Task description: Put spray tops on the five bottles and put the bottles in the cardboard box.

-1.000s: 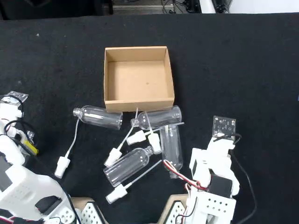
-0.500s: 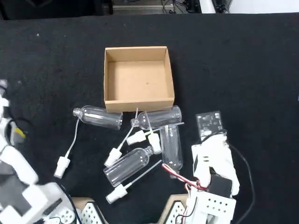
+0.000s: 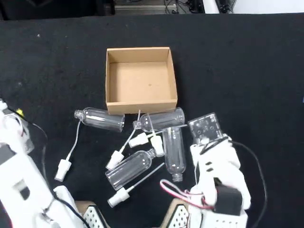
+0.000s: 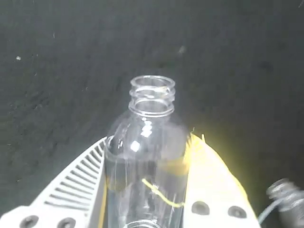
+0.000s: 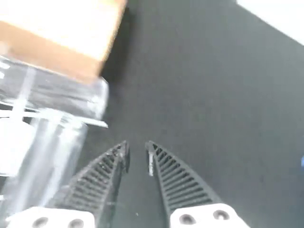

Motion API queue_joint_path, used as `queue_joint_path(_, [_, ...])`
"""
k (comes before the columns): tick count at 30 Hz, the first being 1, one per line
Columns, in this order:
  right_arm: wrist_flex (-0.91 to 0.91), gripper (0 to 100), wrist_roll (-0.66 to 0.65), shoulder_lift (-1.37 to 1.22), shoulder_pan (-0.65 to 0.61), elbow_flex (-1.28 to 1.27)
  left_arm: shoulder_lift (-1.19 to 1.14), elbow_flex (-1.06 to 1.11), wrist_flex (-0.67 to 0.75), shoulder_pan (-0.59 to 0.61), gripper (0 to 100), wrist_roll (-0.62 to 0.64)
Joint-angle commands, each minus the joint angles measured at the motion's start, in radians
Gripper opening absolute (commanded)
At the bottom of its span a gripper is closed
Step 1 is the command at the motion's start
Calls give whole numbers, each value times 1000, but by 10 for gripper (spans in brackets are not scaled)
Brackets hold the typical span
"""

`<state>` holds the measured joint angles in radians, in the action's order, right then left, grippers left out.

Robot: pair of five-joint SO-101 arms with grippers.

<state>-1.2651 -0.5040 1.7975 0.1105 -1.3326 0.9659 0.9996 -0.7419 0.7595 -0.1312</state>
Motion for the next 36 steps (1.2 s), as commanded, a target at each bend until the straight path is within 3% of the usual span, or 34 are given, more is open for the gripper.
queue_joint_path(1, [-49,54,-3,58,-107,156,209,38,28,-39,30,146])
queue_joint_path(9, [2,54,0,-305,-209,321,572,205,109,-42,30,284])
queue_joint_path(18, [32,54,86,-585,-562,424,856,450,235,-36,30,287])
queue_joint_path(28, [249,54,135,-941,-930,438,856,526,292,-33,30,288])
queue_joint_path(32, [288,67,204,-1102,-957,533,856,558,292,-33,30,288])
queue_joint_path(36, [285,142,222,-1244,-956,642,856,575,292,-33,30,288])
